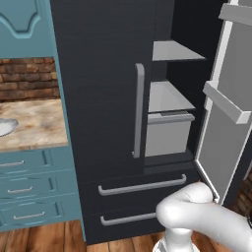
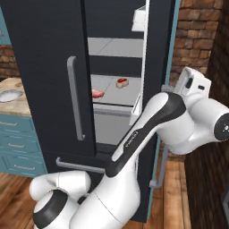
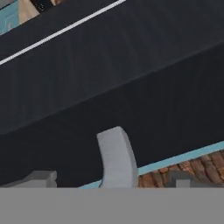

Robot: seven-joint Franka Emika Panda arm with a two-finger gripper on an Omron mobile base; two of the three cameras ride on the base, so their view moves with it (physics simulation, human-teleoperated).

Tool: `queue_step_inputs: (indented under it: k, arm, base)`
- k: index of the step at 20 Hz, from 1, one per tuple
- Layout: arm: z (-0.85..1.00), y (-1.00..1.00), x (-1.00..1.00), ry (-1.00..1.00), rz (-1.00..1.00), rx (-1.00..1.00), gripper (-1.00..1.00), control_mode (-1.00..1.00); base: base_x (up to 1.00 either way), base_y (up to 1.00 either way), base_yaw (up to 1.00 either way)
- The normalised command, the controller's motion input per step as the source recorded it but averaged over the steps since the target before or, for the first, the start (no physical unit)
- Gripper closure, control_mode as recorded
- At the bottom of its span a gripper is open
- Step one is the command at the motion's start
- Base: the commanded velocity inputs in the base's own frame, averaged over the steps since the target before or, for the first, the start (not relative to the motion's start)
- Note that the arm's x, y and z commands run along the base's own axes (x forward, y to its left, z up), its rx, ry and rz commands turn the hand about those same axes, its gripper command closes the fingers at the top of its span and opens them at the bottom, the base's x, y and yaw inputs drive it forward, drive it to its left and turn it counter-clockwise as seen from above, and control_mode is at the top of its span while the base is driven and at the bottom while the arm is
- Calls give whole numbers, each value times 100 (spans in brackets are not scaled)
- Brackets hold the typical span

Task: Place the steak on the counter behind the older steak on the same shelf of the fridge to maintain FIFO order. Close the fridge door when finished.

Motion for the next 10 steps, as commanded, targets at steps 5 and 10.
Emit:
queue_step_inputs:
  k: [5,10]
  arm:
    - [-20,98,27,0,25,-22,-100,-100]
    - [-3,100,7,0,19,-27,-100,-100]
  base:
    - [0,0,0]
    - [0,0,0]
